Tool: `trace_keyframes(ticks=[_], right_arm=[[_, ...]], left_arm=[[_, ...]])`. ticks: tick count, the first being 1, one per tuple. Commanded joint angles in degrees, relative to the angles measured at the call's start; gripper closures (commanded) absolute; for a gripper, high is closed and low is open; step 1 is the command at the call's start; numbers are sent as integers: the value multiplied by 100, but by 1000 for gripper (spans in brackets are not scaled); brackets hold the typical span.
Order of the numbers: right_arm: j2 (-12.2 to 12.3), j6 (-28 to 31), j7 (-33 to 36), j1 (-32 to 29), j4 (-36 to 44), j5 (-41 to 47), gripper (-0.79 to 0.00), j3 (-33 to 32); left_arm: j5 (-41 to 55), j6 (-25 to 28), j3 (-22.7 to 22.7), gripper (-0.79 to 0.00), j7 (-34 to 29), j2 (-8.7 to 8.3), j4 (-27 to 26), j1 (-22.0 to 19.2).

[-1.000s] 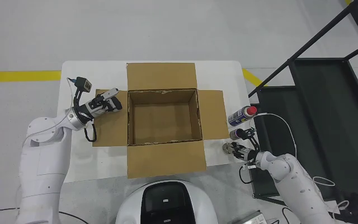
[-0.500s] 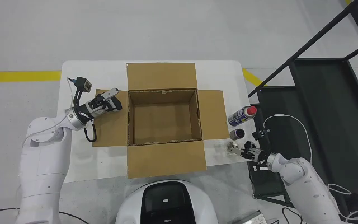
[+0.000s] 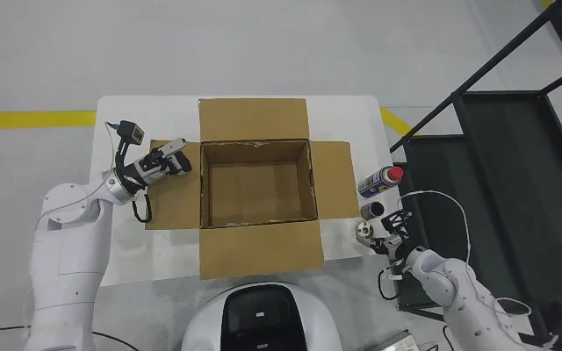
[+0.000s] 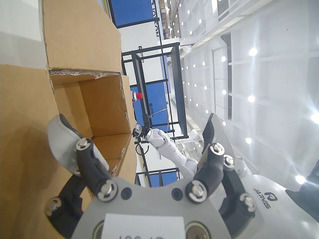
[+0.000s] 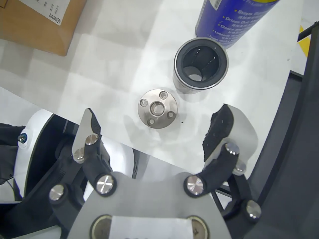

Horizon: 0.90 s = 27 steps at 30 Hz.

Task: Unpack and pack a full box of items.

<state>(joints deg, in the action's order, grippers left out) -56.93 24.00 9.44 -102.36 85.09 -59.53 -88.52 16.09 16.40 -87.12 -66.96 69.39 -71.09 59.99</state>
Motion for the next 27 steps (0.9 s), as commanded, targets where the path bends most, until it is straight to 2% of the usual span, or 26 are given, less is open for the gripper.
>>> trace_keyframes(ticks=[1,21,22,23,24,25,26,27], right_arm=[[-15,-100,-61,4,-7,-101,-785,80],[-193,-482,-130,757,-777,-412,-785,875],[-197,-502,-136,766,-793,-435,-656,886],[-200,-541,-145,771,-812,-445,-449,889],[-208,-593,-140,770,-828,-418,-320,893],[-212,-594,-131,773,-831,-401,-123,898],[-212,-595,-130,771,-838,-403,0,893],[-212,-597,-136,757,-835,-411,0,888]], left_arm=[[0,0,0,-785,0,0,0,0],[0,0,0,-785,0,0,0,0],[0,0,0,-785,0,0,0,0],[0,0,0,-785,0,0,0,0],[0,0,0,-785,0,0,0,0],[0,0,0,-785,0,0,0,0],[0,0,0,-785,0,0,0,0],[0,0,0,-785,0,0,0,0]])
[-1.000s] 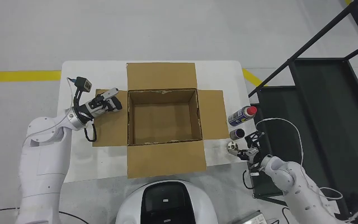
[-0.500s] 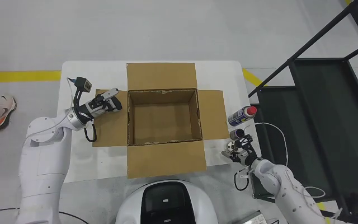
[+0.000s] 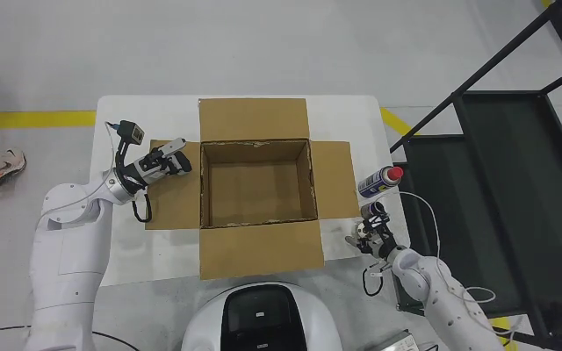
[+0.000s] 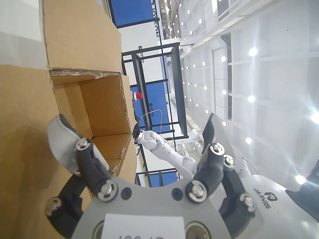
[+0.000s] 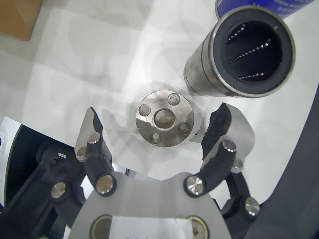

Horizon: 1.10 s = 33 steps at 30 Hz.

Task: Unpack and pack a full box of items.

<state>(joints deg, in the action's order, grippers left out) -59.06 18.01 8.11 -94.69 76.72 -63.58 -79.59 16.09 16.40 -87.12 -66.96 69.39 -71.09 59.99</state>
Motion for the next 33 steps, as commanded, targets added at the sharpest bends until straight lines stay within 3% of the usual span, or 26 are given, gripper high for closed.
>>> trace_keyframes(ticks=[1,17,33], right_arm=[[1,8,-8,-29,14,-20,0,-11],[46,93,-229,-476,554,-132,0,-341],[201,863,-600,-1771,2386,-16,0,-1509]], left_arm=[[0,0,0,-785,0,0,0,0],[0,0,0,-785,0,0,0,0],[0,0,0,-785,0,0,0,0]])
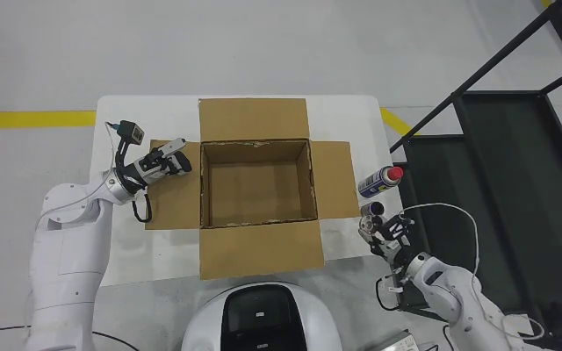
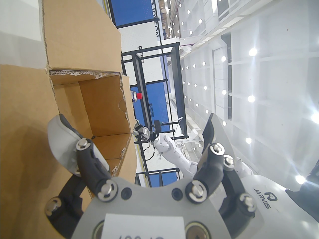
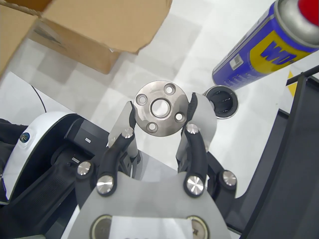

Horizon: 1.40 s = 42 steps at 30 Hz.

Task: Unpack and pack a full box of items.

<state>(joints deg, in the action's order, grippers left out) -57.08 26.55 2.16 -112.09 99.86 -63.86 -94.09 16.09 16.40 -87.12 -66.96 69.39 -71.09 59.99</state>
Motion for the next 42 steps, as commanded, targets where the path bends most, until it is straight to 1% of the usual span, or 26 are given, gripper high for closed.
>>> trace_keyframes(ticks=[1,8,13,18,21,25,28,30,42], right_arm=[[6,29,-18,-66,156,38,0,-120],[11,45,2,-127,808,204,0,-433],[4,92,300,126,1240,195,0,-261],[-5,191,959,646,1661,200,0,188],[-15,230,1549,1088,1812,228,0,573],[-50,236,2459,1839,1714,306,0,1235],[-103,104,2849,2383,1504,404,0,1678],[-138,38,2914,2638,1353,497,0,1898],[-138,38,2914,2638,1353,497,0,1898]], left_arm=[[0,0,0,-785,0,0,0,0],[0,0,0,-785,0,0,0,0],[0,0,0,-785,0,0,0,0],[0,0,0,-785,0,0,0,0],[0,0,0,-785,0,0,0,0],[0,0,0,-785,0,0,0,0],[0,0,0,-785,0,0,0,0],[0,0,0,-785,0,0,0,0],[0,0,0,-785,0,0,0,0]])
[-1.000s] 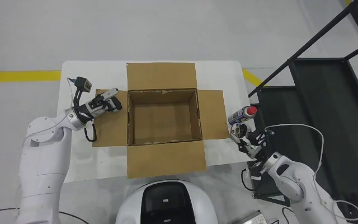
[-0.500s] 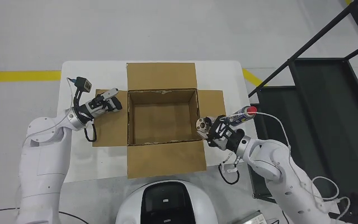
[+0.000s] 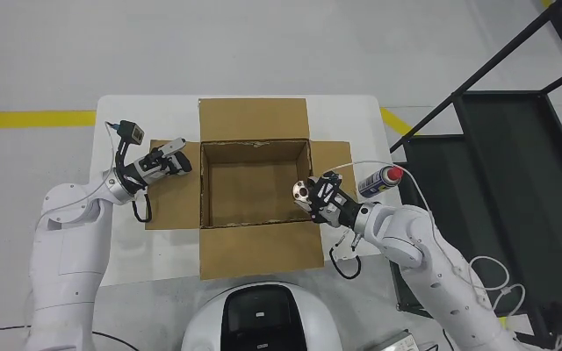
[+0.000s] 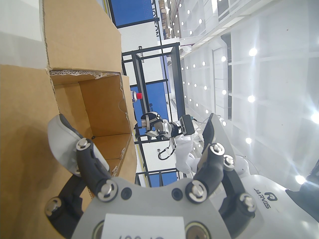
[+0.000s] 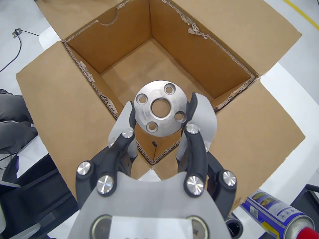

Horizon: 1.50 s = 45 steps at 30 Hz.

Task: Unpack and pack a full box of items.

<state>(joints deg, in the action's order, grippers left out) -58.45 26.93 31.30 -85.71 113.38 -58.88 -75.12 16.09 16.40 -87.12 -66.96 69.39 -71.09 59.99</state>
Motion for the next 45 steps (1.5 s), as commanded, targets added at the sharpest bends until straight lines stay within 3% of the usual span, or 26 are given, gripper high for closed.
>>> trace_keyframes(ticks=[1,8,18,27,35,45], right_arm=[[0,0,0,0,0,0,0,0],[-11,22,102,108,-51,-170,0,152],[-353,-330,627,2100,-1176,-613,0,1695],[-818,-772,949,3293,-2559,-807,0,2997],[-1140,-858,1119,3894,-3417,-689,0,3533],[-1403,-967,1335,4189,-4256,-364,0,3748]], left_arm=[[0,0,0,-785,0,0,0,0],[0,0,0,-785,0,0,0,0],[0,0,0,-785,0,0,0,0],[0,0,0,-785,0,0,0,0],[0,0,0,-785,0,0,0,0],[0,0,0,-785,0,0,0,0]])
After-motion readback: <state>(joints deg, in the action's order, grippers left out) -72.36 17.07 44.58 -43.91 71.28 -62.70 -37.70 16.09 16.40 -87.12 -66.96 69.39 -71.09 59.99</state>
